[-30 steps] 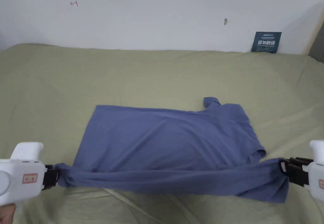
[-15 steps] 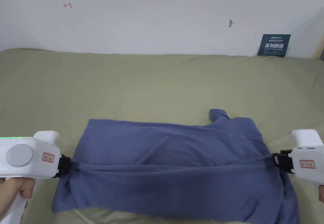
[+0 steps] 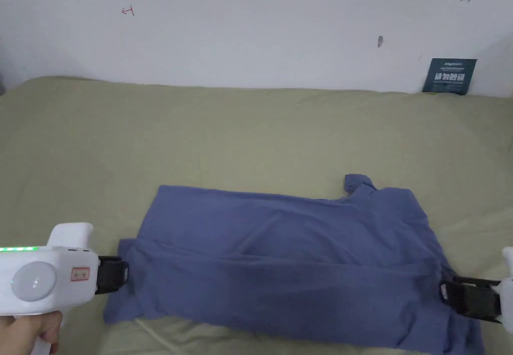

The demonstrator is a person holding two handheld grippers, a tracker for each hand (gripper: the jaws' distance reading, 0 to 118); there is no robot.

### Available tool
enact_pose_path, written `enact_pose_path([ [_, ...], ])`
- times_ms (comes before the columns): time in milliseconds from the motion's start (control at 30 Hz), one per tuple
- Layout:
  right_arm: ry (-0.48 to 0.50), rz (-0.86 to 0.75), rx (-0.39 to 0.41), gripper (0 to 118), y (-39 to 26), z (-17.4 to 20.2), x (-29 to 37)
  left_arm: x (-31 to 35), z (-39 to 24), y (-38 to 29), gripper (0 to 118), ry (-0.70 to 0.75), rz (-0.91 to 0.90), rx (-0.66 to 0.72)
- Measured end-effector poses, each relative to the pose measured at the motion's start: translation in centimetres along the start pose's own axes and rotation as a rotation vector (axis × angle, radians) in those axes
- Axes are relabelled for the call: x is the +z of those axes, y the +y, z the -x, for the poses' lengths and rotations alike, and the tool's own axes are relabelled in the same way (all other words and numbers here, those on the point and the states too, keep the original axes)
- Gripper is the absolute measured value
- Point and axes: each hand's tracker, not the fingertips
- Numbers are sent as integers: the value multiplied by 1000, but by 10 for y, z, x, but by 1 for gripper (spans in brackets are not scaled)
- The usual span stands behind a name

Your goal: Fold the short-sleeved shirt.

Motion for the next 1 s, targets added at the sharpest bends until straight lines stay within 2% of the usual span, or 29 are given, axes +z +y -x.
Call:
enact_pose_path([
  [33,-32,-8,18,2,-5,3,6,4,1,-7,0,-2,3,-5],
  [67,-50,-9,42,2,-9,4,8,9,-4,-12,0,-22,22,-10],
  [167,8,1,-10,2,-17,-1,14,17,-7,-24,0,-46,52,-8],
  [233,-14,-4,-6,2,-21,1,17,13,-11,-26,0,-35,55,-13],
  [267,-17,-2,0,2,-23,0,18,13,-10,-25,6,-47,66,4],
  [300,-13,3,-1,2,-23,-1,19,11,-11,-24,39,-48,82,24],
  [333,-8,4,-3,2,-24,-1,21,2,-10,-23,86,-57,122,18],
  [367,-7,4,-2,2,-24,0,21,-6,-11,-23,118,-46,137,9],
  [500,0,20,-5,2,-27,-4,14,-26,-19,-19,117,-34,148,22],
  [533,0,29,-6,2,-30,-8,6,-32,-20,-18,114,-34,152,26],
  [567,-1,37,-3,2,-31,-9,4,-35,-22,-17,102,-26,151,25],
  [600,-3,43,1,2,-32,-9,2,-41,-25,-21,80,-17,151,18],
  [667,-6,52,3,2,-34,-12,-2,-44,-26,-22,13,10,155,-16],
  [700,-2,54,3,2,-34,-13,-2,-42,-24,-22,8,-40,148,-24],
  [733,-2,56,3,2,-34,-14,-3,-39,-28,-23,8,-86,126,-16],
  [800,3,54,7,2,-35,-14,-2,-38,-34,-22,8,-20,124,-97],
  [833,7,55,6,7,-35,-15,-4,-39,-32,-21,8,-28,126,-86],
  [867,10,56,1,42,-34,-15,-5,-40,-33,-21,8,-23,129,-82],
  [900,15,63,-11,85,-33,-16,-7,-41,-31,-21,8,-31,133,-66],
  [933,22,70,-41,113,-33,-17,-10,-41,-28,-21,8,-41,133,-47],
  [967,38,88,-73,118,-33,-18,-14,-41,-27,-21,8,-50,133,-37],
  [1000,72,96,-97,118,-34,-20,-19,-40,-29,-22,8,-42,127,-43],
])
